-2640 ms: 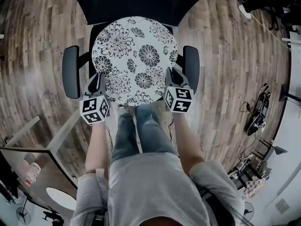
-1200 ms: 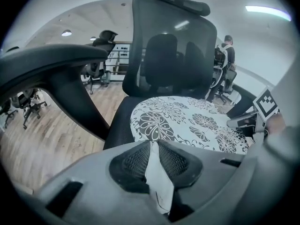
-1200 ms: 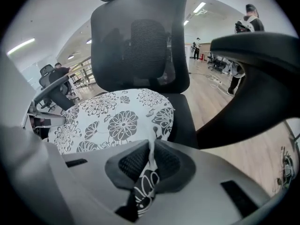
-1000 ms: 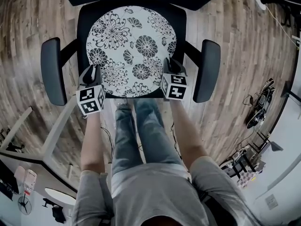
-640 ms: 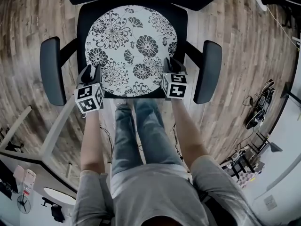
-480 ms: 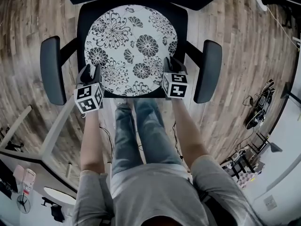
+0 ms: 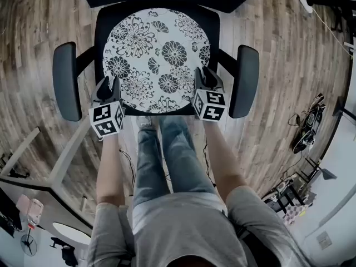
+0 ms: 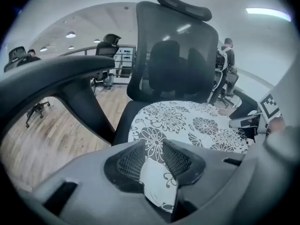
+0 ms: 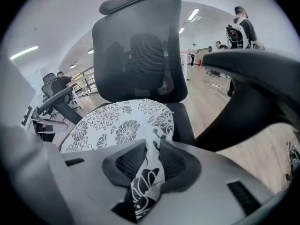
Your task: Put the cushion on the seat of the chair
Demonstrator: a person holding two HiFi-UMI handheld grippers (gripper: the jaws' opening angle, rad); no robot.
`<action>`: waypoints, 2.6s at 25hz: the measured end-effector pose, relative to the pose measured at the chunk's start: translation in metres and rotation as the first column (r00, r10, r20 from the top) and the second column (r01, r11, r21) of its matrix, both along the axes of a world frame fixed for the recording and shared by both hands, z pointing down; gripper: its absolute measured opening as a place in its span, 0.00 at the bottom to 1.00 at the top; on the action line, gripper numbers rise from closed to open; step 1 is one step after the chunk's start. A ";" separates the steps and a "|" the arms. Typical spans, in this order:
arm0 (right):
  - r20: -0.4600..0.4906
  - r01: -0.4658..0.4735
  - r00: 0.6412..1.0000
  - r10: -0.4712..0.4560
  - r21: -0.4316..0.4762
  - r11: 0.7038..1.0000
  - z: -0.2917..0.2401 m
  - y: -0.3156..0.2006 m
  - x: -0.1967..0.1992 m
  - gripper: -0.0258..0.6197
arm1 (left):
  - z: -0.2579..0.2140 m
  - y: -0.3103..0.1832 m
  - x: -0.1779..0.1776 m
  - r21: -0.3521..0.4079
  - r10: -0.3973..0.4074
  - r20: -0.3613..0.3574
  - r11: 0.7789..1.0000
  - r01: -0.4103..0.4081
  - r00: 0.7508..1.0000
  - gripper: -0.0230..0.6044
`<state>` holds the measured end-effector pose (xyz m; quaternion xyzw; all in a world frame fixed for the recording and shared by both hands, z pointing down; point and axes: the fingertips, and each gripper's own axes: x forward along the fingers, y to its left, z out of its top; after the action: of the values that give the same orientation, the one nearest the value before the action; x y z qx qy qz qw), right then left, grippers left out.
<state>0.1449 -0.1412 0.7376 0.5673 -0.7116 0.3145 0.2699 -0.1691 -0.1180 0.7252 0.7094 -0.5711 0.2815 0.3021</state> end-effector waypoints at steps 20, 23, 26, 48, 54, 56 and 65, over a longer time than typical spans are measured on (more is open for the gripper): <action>0.052 -0.027 0.998 0.019 0.151 0.988 -0.091 0.033 -0.024 0.07 | -0.089 0.023 0.005 0.143 0.110 -0.045 0.984 -0.102 0.993 0.06; 0.064 -0.041 0.998 0.029 0.188 0.981 -0.114 0.043 -0.026 0.07 | -0.107 0.029 0.007 0.170 0.136 -0.053 0.977 -0.126 0.989 0.06; 0.061 -0.041 0.998 0.027 0.224 0.974 -0.139 0.053 -0.028 0.07 | -0.127 0.035 0.009 0.192 0.159 -0.058 0.971 -0.145 0.986 0.06; 0.068 -0.029 0.998 0.002 0.395 0.918 -0.298 0.112 -0.043 0.07 | -0.295 0.075 0.013 0.406 0.212 -0.072 0.899 -0.165 0.975 0.06; 0.070 -0.050 0.997 0.022 0.437 0.898 -0.330 0.127 -0.039 0.07 | -0.340 0.084 0.019 0.469 0.242 -0.059 0.863 -0.187 0.969 0.06; 0.072 -0.059 0.997 0.029 0.456 0.888 -0.342 0.132 -0.038 0.07 | -0.352 0.087 0.021 0.488 0.252 -0.053 0.851 -0.196 0.966 0.06; 0.080 -0.081 0.996 0.044 0.536 0.840 -0.394 0.152 -0.037 0.07 | -0.404 0.103 0.019 0.559 0.253 -0.069 0.811 -0.173 0.965 0.06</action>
<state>0.1075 0.0111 0.3438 0.6327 -0.7607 0.1288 0.0662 -0.1504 -0.0155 0.3215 0.8434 -0.5219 0.0878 0.0920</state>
